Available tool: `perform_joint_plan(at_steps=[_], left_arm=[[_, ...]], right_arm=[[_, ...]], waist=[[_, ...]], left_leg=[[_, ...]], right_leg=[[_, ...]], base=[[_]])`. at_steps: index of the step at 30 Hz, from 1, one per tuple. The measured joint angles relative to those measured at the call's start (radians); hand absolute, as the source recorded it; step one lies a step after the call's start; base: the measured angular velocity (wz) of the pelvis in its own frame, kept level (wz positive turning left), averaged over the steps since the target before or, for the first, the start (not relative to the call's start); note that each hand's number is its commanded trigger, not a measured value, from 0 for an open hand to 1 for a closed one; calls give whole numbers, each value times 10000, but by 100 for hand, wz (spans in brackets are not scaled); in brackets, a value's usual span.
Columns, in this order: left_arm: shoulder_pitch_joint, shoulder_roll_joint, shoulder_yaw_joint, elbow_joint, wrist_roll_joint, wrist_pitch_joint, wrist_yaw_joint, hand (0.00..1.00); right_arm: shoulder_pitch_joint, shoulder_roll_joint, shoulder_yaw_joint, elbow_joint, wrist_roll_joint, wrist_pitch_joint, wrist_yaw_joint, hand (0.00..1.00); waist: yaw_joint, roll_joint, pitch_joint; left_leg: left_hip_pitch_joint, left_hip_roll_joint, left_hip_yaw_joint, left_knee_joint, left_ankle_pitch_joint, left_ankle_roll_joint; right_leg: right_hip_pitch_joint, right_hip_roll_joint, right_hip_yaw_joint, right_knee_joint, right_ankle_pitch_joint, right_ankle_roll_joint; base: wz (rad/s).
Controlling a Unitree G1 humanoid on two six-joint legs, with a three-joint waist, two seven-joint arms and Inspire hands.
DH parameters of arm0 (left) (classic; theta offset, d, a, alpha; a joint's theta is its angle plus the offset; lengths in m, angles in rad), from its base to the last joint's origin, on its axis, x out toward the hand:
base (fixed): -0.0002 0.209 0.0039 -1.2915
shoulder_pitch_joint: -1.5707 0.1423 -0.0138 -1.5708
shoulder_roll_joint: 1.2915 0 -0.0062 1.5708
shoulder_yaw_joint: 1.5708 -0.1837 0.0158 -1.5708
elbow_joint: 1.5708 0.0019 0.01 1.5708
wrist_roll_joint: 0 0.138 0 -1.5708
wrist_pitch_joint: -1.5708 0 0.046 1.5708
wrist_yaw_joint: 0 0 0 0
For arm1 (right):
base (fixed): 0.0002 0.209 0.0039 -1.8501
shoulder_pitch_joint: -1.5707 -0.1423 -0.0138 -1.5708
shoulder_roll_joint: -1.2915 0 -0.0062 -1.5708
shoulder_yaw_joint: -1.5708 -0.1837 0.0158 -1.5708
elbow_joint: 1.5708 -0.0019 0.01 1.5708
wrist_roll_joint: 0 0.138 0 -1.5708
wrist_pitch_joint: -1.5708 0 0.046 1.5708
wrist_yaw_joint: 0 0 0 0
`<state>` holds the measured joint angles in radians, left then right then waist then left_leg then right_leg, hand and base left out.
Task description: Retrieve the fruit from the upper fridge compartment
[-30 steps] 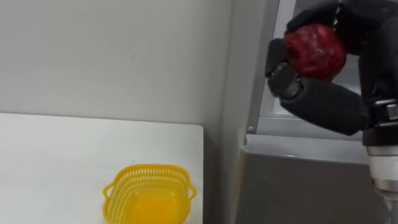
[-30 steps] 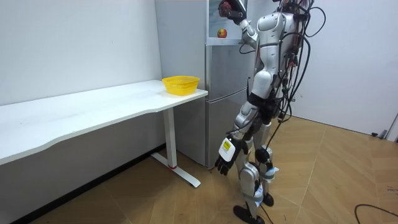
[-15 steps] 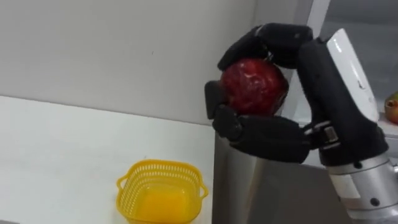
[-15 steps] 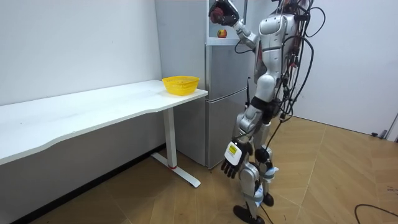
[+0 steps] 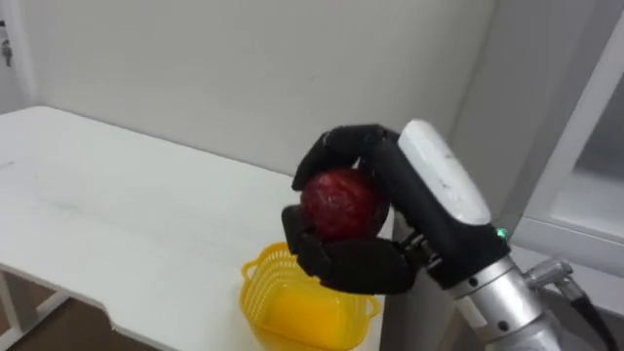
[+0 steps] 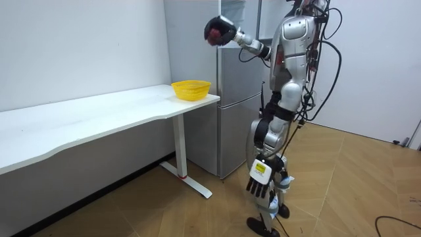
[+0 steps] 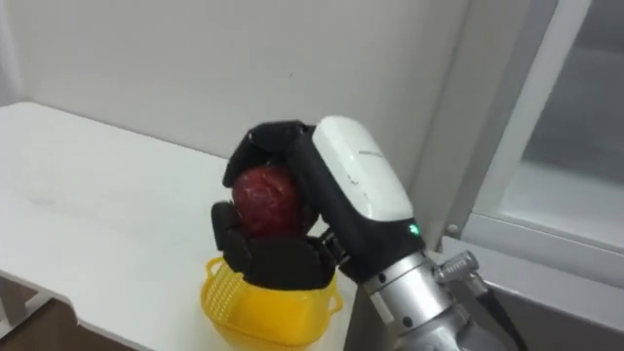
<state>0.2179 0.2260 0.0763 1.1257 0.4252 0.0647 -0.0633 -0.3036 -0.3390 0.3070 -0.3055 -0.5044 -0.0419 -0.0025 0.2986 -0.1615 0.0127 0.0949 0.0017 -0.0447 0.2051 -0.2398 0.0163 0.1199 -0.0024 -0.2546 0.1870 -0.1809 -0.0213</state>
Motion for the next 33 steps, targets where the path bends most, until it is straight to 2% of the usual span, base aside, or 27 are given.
perform_joint_plan(at_steps=[1, 2, 4, 6, 7, 9, 11, 16, 21, 24, 30, 33], left_arm=[[-58, 28, 5, -2, 7, 1, -71, 0], [-59, 66, 0, 8, 11, 2, -106, 0], [-8, 78, 3, 5, 21, 3, -119, 0], [14, 88, 5, -1, 29, 3, -119, 0], [-3, 126, 13, -8, 56, 3, -117, 0], [-77, 185, 13, -7, 73, 4, -113, 0], [-84, 277, 4, -9, 74, 14, -116, 0], [-134, 441, -3, -60, 80, 17, -347, 0], [-166, 438, -8, -76, 82, 31, -358, 0], [-194, 440, 1, -76, 76, 31, -346, 0], [-71, 449, 6, -84, 84, 35, -343, 0], [48, 439, 234, -205, 159, 199, -339, 0]], right_arm=[[-1, -46, 3, 301, -8, 11, 68, 100], [-10, -82, 3, 652, -26, -1, 73, 100], [-166, -179, 47, 1393, -42, -8, 62, 100], [-402, -392, 198, 2094, -139, 39, 0, 100], [-426, -499, 261, 2398, -325, 111, -68, 100], [-427, -517, 263, 2749, -571, 164, -92, 100], [-433, -527, 344, 3002, -590, 204, -142, 100], [-732, -510, 876, 4563, -273, 164, -193, 100], [-1129, -514, 1038, 5425, 20, 190, -199, 100], [-1300, -517, 1041, 5703, 79, 191, -201, 100], [-1527, -519, 1024, 6079, 290, 186, -314, 100], [-1524, -520, 1023, 6174, 290, 228, -318, 100]], waist=[[81, -56, 28], [92, -122, 16], [160, -180, -19], [293, -215, -8], [369, -285, 5], [406, -373, 45], [599, -442, 81], [711, -618, 47], [844, -691, 54], [900, -756, 30], [903, -804, 75], [888, -856, 58]], left_leg=[[-41, -15, -83, 7, 0, 0], [-94, -47, -226, 21, 6, -10], [-93, -58, -294, 25, 16, -19], [-91, -83, -402, 34, 39, -14], [-119, -112, -479, -1, 72, -6], [-150, -139, -577, -12, 88, -2], [-169, -147, -659, -12, 88, -1], [-204, -167, -970, 57, 88, -1], [-409, -169, -1058, 174, 89, -2], [-477, -172, -1090, 198, 91, -5], [-541, -235, -1358, 277, 91, -5], [-671, -291, -1506, 356, 90, -5]], right_leg=[[-6, -7, -98, -10, 0, 0], [-2, -30, -242, -14, -1, 2], [26, -33, -244, -17, -2, 3], [66, -49, -322, -20, -3, 6], [69, -89, -495, -21, -32, 51], [74, -106, -528, -21, -47, 71], [81, -111, -632, -20, -48, 73], [169, -145, -1050, -22, -48, 73], [48, -150, -1172, -24, -51, 79], [10, -151, -1179, -24, -55, 84], [13, -168, -1215, -31, -73, 111], [-3, -173, -1212, -62, -73, 112]], base=[[26], [25], [16], [12], [20], [18], [13], [18], [9], [6], [11], [13]])
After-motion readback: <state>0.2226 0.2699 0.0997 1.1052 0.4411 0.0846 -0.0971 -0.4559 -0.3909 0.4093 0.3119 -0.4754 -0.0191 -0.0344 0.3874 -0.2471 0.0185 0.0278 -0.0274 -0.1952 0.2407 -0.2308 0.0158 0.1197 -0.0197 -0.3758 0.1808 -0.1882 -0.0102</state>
